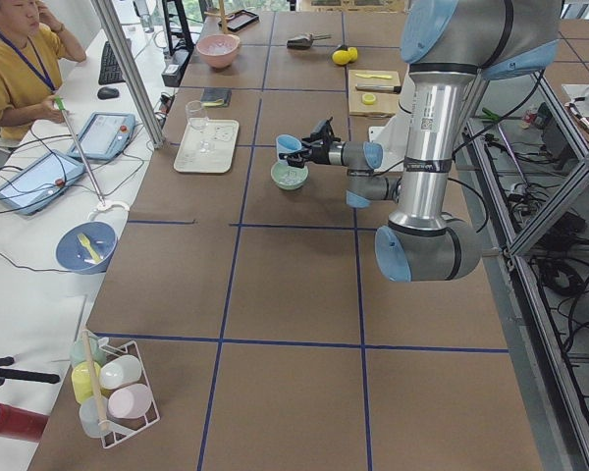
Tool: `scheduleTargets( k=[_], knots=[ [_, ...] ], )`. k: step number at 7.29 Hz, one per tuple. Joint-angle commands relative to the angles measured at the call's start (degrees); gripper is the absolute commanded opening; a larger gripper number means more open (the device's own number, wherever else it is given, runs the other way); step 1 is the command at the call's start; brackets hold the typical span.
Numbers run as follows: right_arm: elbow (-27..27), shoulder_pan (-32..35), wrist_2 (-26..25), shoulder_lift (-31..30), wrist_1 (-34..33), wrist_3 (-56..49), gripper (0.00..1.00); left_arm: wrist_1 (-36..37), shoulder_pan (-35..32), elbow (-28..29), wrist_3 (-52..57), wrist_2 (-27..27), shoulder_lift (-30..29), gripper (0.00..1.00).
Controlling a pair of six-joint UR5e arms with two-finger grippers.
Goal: Pour ice into bowl
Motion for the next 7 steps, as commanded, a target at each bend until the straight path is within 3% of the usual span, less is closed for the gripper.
scheduleTargets(
  k=[1, 5, 7],
  knots=[
    [0.14, 0.01, 0.07, -0.32, 0.0, -0.09, 1.0, 0.07, -3.72, -0.04, -1.32, -2.7, 7.99, 0.0],
    [-0.03, 0.09, -0.02, -0.85, 1.48, 0.08, 1.0, 0.07, -15.22, 1.09, -14.55, -20.7, 20.84, 0.0],
    [-0.03, 0.09, -0.02, -1.38, 2.46, 0.44, 1.0, -2.02, -15.69, 6.07, -30.96, -21.1, 22.0, 0.0]
  ],
)
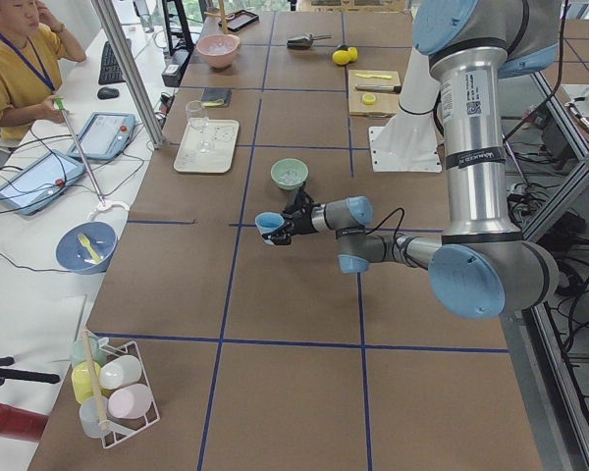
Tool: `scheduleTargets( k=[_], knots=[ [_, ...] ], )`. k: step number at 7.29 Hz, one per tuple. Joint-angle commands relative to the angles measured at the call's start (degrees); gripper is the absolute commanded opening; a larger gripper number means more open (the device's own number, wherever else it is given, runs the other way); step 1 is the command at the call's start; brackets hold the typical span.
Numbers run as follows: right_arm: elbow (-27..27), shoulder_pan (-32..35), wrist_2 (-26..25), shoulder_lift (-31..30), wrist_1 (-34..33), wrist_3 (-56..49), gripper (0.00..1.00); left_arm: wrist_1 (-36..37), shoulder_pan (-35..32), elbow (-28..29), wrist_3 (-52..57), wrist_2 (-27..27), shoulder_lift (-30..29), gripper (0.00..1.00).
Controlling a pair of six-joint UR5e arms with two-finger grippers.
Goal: Pour ice into bowl
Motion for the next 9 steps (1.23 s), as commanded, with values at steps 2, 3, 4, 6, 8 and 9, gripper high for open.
scheduleTargets(
  k=[2, 3, 4, 6, 8, 9],
  knots=[
    [-0.03, 0.0, -0.01, -0.26, 0.49, 0.35, 1.0, -7.98, -0.28, 10.83, -9.19, 8.18, 0.13, 0.0],
    [-0.03, 0.0, -0.01, -0.26, 0.49, 0.44, 1.0, -8.17, -0.45, 10.69, -9.1, 9.55, 0.21, 0.0],
    [-0.03, 0.08, -0.01, -0.26, 0.49, 0.35, 1.0, -8.17, -0.45, 10.86, -9.01, 9.65, 0.21, 0.0],
    [-0.03, 0.0, -0.01, -0.26, 0.49, 0.35, 1.0, -8.0, 0.07, 11.38, -8.83, 10.17, 0.03, 0.0],
    [-0.2, 0.0, -0.01, -0.26, 0.49, 0.18, 1.0, -7.82, 0.42, 12.61, -8.83, 10.09, -0.06, 0.08],
    [-0.11, 0.08, -0.01, -0.26, 0.49, 0.35, 1.0, -7.82, 0.6, 12.79, -8.83, 10.09, 0.03, 0.1]
  ],
)
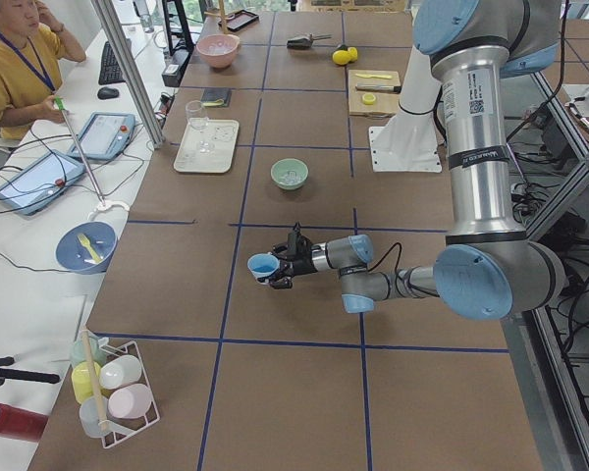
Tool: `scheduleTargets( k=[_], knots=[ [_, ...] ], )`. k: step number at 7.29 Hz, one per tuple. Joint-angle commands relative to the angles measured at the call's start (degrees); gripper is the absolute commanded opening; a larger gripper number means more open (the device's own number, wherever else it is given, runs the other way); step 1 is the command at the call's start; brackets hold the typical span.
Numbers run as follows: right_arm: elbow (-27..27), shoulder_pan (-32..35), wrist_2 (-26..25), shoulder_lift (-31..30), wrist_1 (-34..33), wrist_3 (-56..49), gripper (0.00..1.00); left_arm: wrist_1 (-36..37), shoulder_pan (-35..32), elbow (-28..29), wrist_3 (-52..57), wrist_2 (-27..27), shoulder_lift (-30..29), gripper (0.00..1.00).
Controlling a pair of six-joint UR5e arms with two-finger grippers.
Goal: Pour ice into bowl
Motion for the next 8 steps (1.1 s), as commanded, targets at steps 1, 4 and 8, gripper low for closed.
scheduleTargets(
  k=[1, 4, 8],
  knots=[
    [0.04, 0.05, 0.0, 0.0, 0.0, 0.12, 1.0, 0.24, 1.0, 0.79, 0.0, 0.0, 0.05, 0.14],
    [-0.05, -0.04, 0.0, 0.0, 0.0, 0.12, 1.0, 0.06, 3.99, 0.8, 0.0, -0.09, 0.05, 0.32],
    [0.04, 0.05, 0.0, 0.0, 0.0, 0.12, 1.0, -0.02, 4.08, 0.71, 0.18, -0.17, 0.14, 1.0]
  ],
)
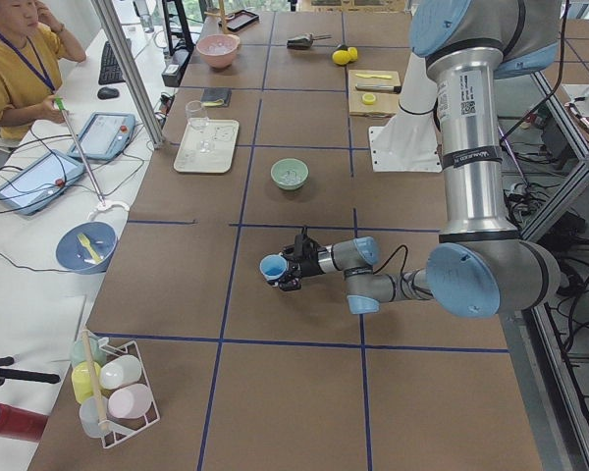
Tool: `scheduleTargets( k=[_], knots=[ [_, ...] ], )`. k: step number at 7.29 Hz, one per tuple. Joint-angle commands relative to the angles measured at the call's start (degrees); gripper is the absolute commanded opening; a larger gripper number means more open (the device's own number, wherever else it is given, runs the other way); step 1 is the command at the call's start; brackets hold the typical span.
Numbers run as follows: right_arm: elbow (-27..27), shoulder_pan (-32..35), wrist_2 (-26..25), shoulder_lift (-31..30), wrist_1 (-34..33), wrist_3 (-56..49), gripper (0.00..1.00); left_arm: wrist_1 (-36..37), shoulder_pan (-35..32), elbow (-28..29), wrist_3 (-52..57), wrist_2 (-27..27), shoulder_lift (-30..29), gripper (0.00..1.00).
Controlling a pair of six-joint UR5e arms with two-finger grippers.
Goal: Pour ice into bowl
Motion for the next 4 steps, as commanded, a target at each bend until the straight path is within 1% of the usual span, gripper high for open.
scheduleTargets(
  k=[1, 3, 4],
  knots=[
    [0.13, 0.04, 0.0, 0.09, 0.0, 0.09, 1.0, -0.24, -0.04, -0.68, 1.5, -0.1, 0.41, 1.0],
    [0.05, 0.12, 0.0, 0.09, 0.0, 0.09, 1.0, -0.42, -0.3, -4.36, 8.44, -0.62, 0.59, 1.0],
    [0.05, 0.13, 0.0, 0.09, 0.0, 0.17, 1.0, -0.42, -0.65, -5.25, 10.81, -2.89, 0.68, 1.0]
  ],
)
